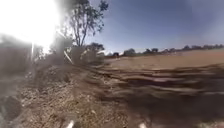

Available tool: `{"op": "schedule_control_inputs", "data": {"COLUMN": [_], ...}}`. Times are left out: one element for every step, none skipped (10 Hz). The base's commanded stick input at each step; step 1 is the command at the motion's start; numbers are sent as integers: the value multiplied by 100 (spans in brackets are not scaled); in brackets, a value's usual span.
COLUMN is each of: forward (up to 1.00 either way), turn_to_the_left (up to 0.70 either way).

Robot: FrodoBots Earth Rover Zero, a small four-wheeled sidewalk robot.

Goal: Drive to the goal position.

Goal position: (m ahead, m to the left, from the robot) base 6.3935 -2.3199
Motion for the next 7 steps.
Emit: {"op": "schedule_control_inputs", "data": {"forward": [70, 70, 70, 70, 70, 70, 70], "turn_to_the_left": [0, 0, 0, 0, 0, 0, 0]}}
